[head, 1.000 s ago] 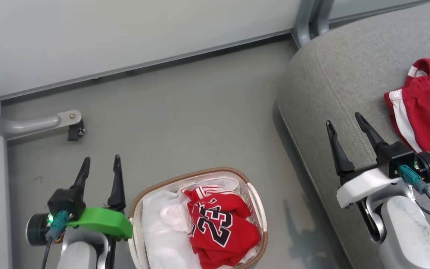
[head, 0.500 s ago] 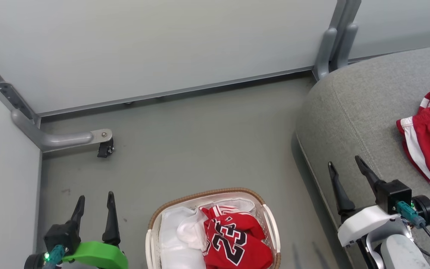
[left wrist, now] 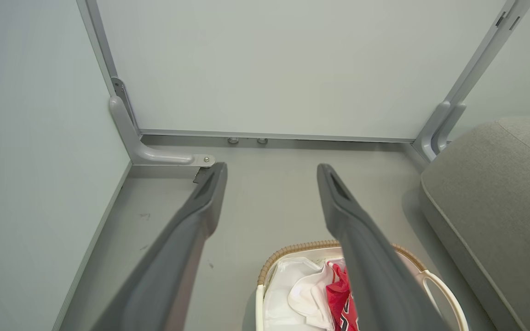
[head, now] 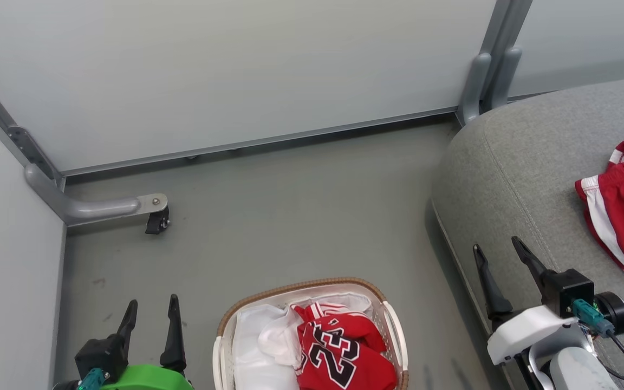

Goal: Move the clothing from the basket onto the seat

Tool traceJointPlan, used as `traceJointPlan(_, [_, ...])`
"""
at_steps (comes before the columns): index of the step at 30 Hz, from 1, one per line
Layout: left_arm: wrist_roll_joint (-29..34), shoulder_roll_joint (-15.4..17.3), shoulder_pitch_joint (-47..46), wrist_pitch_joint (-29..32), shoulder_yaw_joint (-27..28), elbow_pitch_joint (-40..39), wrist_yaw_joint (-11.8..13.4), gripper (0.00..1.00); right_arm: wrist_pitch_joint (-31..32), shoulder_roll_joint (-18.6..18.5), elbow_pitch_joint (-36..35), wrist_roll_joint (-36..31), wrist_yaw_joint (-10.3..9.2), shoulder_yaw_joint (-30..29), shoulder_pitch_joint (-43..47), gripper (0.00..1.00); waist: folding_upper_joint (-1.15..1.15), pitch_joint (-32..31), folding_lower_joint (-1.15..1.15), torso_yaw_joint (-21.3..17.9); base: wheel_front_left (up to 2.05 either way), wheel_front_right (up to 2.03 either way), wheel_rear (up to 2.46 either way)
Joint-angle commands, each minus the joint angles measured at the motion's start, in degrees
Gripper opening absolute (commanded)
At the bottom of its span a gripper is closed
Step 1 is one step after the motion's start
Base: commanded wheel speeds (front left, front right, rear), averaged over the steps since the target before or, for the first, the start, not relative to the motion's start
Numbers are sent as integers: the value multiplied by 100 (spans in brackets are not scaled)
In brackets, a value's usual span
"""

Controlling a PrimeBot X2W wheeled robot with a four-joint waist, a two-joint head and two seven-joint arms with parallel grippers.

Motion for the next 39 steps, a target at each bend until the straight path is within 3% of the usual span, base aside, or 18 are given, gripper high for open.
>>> traceJointPlan(1, [-9, 11, -111, -3, -46, 17, -20, 100, -11, -26, -43, 44, -6, 21, -107, 100, 0, 124, 0, -85, 0, 0, 0])
traceJointPlan(18, [-193, 29, -1736, -3, -1171, 1116, -146, 100, -11, 101, -643, 191, -6, 390, -1122, 100, 0, 1926, 0, -1027, 0, 0, 0])
traceJointPlan(31, [-771, 610, -2916, 0, -2075, 2129, -148, 100, -11, 207, -1029, 420, -6, 889, -1806, 100, 0, 3186, 0, -1774, 0, 0, 0])
traceJointPlan(39, [-1302, 829, -3460, 0, -2878, 2807, -148, 100, -11, 208, -1145, 542, -6, 900, -1875, 100, 0, 3678, 0, -2003, 0, 0, 0])
